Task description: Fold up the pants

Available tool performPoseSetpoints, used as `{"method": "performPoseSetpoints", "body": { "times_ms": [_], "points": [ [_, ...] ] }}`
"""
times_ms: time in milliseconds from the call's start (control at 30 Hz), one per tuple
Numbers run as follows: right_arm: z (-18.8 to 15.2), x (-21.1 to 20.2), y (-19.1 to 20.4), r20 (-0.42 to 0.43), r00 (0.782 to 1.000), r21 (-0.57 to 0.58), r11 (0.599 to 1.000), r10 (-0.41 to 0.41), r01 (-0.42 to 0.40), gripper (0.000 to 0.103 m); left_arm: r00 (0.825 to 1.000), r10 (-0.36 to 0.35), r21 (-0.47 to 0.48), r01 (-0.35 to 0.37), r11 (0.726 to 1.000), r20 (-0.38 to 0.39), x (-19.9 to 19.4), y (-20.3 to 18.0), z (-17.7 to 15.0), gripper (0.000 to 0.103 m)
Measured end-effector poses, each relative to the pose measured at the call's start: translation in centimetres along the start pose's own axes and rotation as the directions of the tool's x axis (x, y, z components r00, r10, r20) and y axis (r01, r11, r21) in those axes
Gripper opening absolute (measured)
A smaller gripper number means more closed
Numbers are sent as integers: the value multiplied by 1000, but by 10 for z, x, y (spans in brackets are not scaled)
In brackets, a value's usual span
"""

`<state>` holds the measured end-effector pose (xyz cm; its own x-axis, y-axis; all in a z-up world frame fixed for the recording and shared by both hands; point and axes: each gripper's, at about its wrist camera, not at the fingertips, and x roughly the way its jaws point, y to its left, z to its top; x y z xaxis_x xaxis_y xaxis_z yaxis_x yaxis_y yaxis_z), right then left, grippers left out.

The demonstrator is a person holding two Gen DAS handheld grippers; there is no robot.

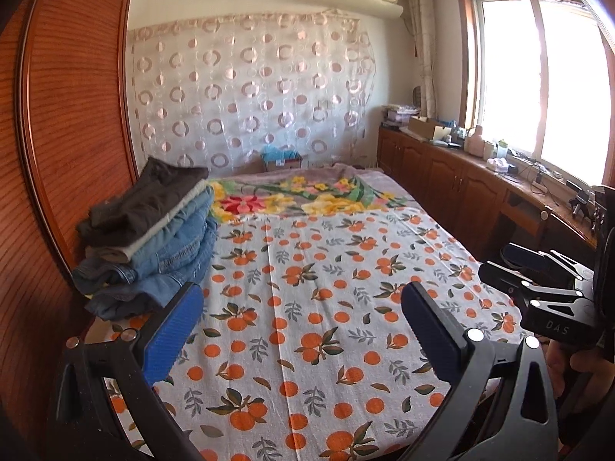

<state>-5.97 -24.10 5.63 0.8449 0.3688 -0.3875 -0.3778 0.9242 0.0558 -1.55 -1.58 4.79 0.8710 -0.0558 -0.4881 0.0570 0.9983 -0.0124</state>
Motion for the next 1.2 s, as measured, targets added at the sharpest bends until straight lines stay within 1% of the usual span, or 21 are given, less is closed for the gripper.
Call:
{"method": "performPoseSetpoints", "body": {
  "times_ms": [167,300,433,633,1200],
  "points": [
    [-9,-9,6,57,998,-11,999,-38,39,73,999,1,5,-1,1000,42,-13,-3,1,103],
    [-17,-15,6,71,996,3,999,-45,44,73,998,2,-4,-2,1000,59,-20,-4,-3,103],
    [-23,-17,6,86,994,-4,998,-70,70,73,998,12,-17,-11,1000,64,-22,-1,-9,103],
    [-21,-11,3,75,995,4,998,-62,62,73,998,39,-21,-38,999,50,-18,3,-20,103],
    [-23,-12,4,78,995,-2,999,-54,55,73,998,45,-32,-44,999,41,-14,8,-26,103]
  ]
}}
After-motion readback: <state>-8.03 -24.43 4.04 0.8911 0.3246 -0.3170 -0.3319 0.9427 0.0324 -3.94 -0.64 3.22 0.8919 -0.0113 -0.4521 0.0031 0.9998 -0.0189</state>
